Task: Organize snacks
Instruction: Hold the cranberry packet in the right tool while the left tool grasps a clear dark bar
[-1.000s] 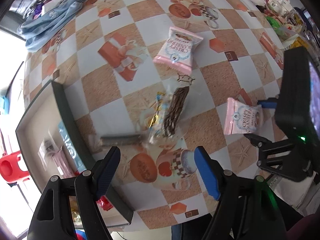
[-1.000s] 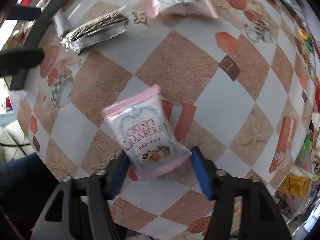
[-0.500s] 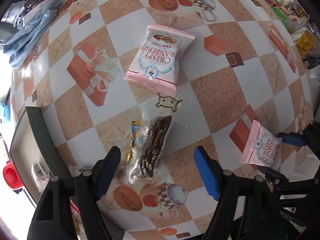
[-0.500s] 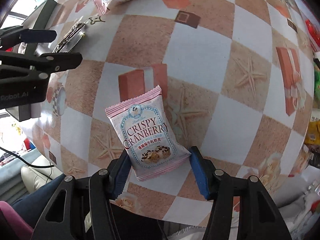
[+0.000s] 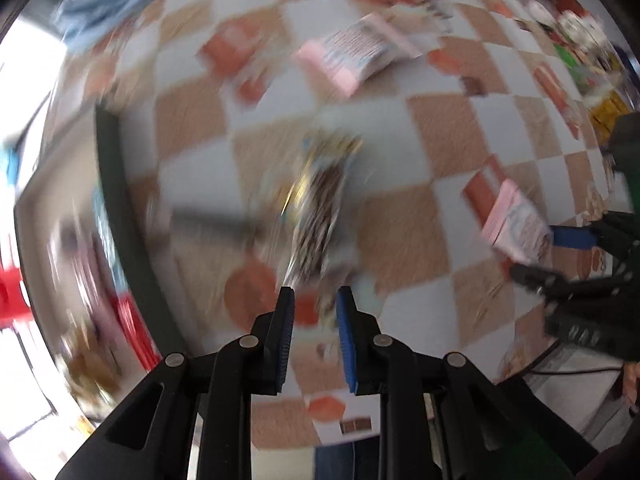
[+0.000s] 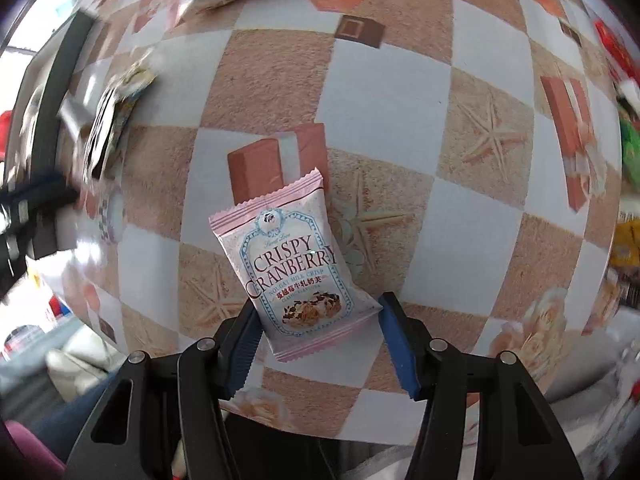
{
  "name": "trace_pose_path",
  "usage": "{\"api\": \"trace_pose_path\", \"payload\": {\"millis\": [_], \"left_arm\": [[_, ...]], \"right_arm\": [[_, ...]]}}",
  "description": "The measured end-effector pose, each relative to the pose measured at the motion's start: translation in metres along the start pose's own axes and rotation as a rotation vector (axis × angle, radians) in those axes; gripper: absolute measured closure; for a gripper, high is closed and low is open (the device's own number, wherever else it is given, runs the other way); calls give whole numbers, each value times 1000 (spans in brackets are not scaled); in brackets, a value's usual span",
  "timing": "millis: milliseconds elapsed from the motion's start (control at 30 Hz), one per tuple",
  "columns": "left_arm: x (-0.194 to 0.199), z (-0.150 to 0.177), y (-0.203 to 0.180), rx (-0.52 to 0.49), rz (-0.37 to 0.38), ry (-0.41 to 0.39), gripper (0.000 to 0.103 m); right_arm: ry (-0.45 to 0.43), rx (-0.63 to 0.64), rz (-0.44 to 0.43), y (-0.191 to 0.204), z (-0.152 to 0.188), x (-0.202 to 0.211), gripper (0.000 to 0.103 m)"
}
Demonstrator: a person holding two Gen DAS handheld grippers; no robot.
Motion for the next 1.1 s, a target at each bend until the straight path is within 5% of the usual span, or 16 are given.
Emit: {"api": "trace_pose_path", "payload": {"millis": [67, 133, 200, 233, 433, 800, 1000, 1100], "left_arm": [[-14, 9, 13, 67, 5, 57, 77], [-22, 15, 23, 115, 19, 100, 63], [-21, 16, 28, 128, 25, 89, 26], [-18, 15, 30, 129, 24, 66, 23], [-6, 8, 31, 54, 20, 10, 23], [-12, -76, -14, -86, -47, -38, 23], [-10, -24, -69, -371, -22, -46, 23], [-7, -3, -70, -389, 22, -22, 23]], "right_arm": [[2, -58, -27, -2, -5, 3, 43], [-3, -134, -96, -2, -9, 3, 24], [-2, -189, -144, -2, -10, 3, 12], [-5, -193, -141, -1, -10, 4, 12], [26, -163, -84, 2, -9, 7, 12], [21, -200, -51, -14, -10, 22, 12], [41, -226, -38, -31, -6, 24, 12], [48, -235, -33, -38, -3, 21, 12]]}}
Point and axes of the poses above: each gripper's, at about its wrist camera, not at the fingertips, and x roughly against the way its jaws point, y to its left, z to its underside, the point moved 7 cm from there along -x, roughly the way its jaws point, and after that the axes turned 12 degrees about x, right-handed, at the moved point
